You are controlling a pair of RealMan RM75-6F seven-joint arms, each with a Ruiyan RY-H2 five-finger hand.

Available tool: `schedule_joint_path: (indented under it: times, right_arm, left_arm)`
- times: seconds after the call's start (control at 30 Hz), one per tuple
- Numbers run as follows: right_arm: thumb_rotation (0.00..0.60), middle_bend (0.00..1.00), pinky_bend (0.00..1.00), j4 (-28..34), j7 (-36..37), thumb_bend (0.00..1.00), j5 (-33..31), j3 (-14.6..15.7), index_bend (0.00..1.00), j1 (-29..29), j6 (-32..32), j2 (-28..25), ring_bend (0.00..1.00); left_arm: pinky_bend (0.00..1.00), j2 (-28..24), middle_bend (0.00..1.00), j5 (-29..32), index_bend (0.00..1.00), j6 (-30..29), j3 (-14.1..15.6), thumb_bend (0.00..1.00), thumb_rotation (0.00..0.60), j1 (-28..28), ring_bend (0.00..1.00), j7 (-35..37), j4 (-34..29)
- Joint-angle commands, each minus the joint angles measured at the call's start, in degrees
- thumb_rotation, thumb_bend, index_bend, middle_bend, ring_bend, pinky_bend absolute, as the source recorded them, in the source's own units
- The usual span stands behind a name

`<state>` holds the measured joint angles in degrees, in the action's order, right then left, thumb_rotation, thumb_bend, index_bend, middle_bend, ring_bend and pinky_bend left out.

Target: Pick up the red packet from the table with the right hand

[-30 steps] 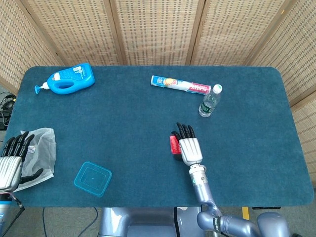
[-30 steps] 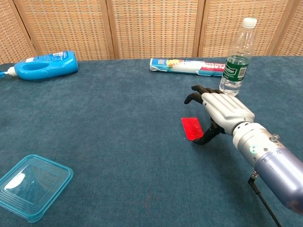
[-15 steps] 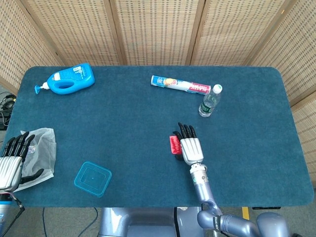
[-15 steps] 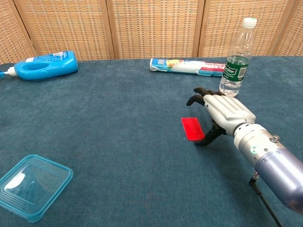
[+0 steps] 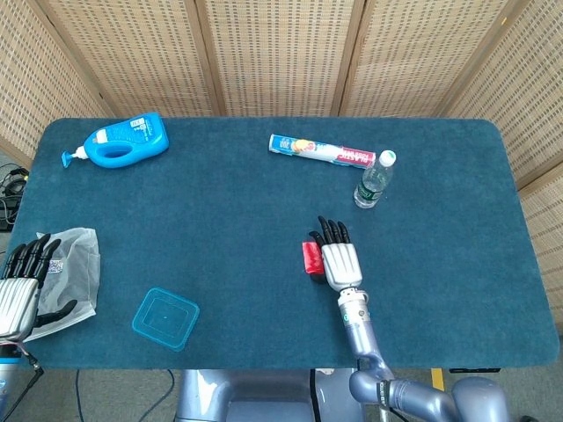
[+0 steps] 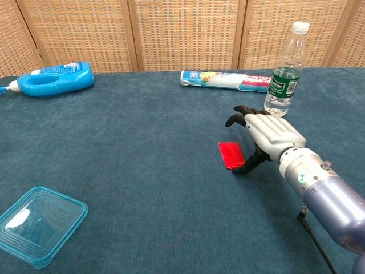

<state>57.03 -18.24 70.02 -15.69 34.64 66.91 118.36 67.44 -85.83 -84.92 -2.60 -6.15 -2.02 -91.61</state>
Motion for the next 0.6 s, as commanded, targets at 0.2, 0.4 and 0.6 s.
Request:
schedule_joint_path:
  times: [0.2,0.4,0.6]
  right_arm:
    - [0.6,0.0,0.0,-1.82,1.14,0.28,0.07,-0.81,0.35,0.61,-0.07,0.58,0.0]
    - [0.6,0.0,0.0,-2.97,2.51,0.28,0.42,-1.14,0.47,0.67,0.61,0.98,0.0]
    - [0.6,0.0,0.0,-3.45,2.77,0.29,0.49,-0.81,0.49,0.51,0.4,1.17,0.0]
  left_arm:
    - [0.0,0.03,0.0,0.05,0.0,0.17,0.03,0.19,0.6,-0.05,0.0,-0.02,0.0]
    - [0.0,0.0,0.0,0.08,0.0,0.18,0.03,0.19,0.6,-0.05,0.0,-0.02,-0.08]
    - [0.0,-0.03,0.0,-0.01,0.0,0.14,0.08,0.19,0.6,-0.03,0.0,-0.05,-0.13]
